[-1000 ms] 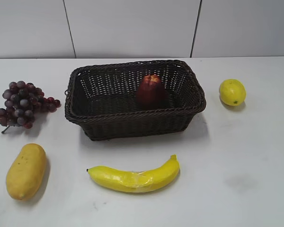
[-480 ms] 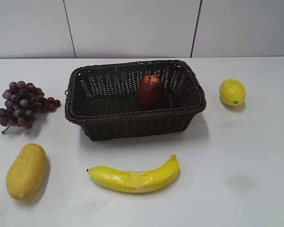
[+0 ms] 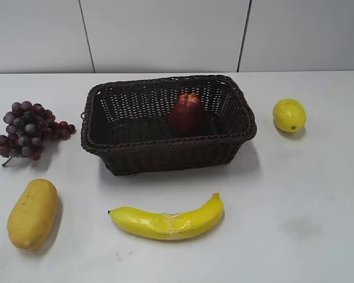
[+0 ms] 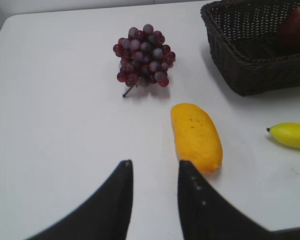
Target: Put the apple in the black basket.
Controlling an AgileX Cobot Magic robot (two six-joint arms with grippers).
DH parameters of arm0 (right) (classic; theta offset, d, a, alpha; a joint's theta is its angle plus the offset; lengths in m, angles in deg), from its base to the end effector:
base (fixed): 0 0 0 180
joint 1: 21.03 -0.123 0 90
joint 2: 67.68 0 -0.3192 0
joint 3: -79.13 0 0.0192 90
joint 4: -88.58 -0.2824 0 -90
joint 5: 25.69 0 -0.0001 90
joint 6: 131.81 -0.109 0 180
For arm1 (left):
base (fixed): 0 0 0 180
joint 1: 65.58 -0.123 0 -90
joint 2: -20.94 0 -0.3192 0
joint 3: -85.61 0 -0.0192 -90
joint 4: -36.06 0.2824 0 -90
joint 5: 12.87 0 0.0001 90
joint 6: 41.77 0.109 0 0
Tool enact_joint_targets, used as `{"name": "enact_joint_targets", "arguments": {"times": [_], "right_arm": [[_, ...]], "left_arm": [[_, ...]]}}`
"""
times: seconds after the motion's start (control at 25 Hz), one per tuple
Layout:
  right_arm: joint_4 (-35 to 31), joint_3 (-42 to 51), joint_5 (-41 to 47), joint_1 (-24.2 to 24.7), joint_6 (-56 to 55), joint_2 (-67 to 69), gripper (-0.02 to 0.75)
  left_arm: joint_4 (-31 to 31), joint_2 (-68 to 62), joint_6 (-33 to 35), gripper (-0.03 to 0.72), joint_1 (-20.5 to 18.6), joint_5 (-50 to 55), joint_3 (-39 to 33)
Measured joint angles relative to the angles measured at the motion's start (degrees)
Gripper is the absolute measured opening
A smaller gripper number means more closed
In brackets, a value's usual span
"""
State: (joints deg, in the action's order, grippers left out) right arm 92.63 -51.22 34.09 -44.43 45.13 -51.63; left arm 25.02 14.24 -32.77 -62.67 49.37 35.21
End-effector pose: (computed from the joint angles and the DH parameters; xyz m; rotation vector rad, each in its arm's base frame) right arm 0.0314 0.0063 0.2818 -0.3916 2.1577 0.1738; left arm 0.0027 -0.0186 0.2778 0.2252 2.0591 -0.1670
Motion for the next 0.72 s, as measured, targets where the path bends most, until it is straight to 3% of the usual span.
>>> {"name": "enact_joint_targets", "arguments": {"times": [0.24, 0.72], "right_arm": [[0.00, 0.00, -0.12, 2.15, 0.06, 0.00, 0.590], [-0.03, 0.00, -0.24, 20.53, 0.06, -9.29, 0.591]], "left_arm": [[0.00, 0.00, 0.00, 0.235, 0.00, 0.00, 0.00], [-0.14, 0.00, 0.00, 0.235, -0.03, 0.00, 0.00]]}}
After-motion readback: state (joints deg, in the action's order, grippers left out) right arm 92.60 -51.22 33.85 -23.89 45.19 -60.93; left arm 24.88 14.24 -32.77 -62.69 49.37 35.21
